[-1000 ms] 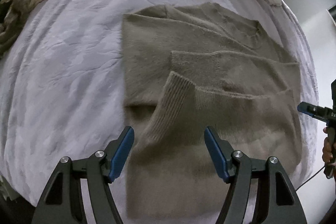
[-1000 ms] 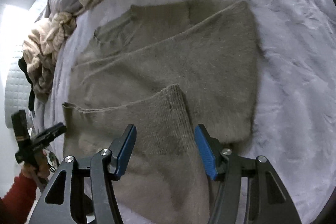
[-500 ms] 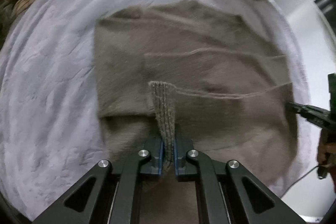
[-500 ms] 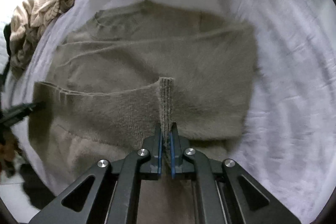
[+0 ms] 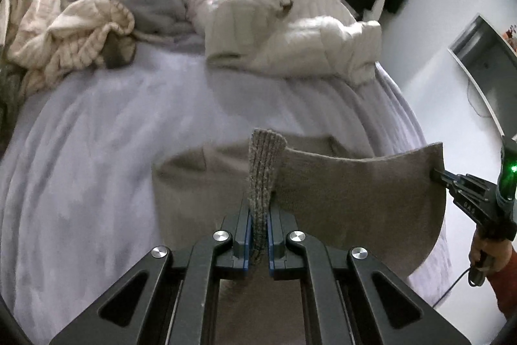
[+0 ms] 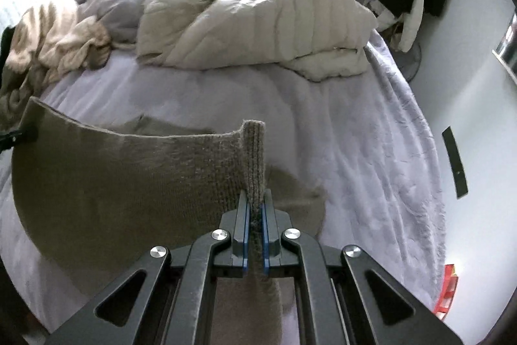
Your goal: Fold small clothes
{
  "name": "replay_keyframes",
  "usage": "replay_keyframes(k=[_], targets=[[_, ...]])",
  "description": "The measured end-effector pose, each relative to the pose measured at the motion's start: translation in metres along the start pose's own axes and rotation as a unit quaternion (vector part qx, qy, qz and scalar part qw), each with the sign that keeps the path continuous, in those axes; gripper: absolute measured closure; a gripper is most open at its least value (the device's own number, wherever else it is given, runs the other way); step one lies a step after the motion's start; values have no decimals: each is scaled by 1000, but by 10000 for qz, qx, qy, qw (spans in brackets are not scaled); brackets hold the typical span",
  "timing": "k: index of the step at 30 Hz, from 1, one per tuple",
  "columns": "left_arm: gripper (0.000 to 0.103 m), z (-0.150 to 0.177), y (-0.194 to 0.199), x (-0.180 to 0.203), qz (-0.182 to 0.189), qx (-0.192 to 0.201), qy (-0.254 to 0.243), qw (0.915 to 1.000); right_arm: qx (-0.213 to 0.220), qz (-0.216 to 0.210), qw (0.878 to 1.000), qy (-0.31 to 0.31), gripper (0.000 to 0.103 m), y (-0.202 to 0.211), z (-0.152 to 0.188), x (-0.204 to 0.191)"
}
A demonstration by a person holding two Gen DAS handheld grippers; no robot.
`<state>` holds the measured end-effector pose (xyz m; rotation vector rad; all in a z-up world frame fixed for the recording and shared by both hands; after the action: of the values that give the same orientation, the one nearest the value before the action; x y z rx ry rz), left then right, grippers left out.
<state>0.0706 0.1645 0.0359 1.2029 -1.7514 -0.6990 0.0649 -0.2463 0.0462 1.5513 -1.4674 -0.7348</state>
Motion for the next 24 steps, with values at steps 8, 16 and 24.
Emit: replay_keyframes(k=[8,16,24], targets=[[95,-20,-100,-20,-568,-449,-95,9973,-677,-127,9973,-252,97,-112,-8,7],[67,-7,-143,-46,-994,-645,178,9928,-1002,-433,9924,-571,96,-162,10,16],[26,-6,-119,-73,-1491,-591,491,9858,-1118,-667,9783,-1610,66,-149,15,58]])
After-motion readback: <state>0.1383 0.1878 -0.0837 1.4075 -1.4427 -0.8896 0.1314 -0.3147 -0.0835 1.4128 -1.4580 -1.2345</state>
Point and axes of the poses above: each gripper's, at about its wrist camera, not at the fingertips, and y roughly against the way its jaws point, x to its right, z to its underside, the point moved 1 cm from there along -y, roughly the way its jaws point
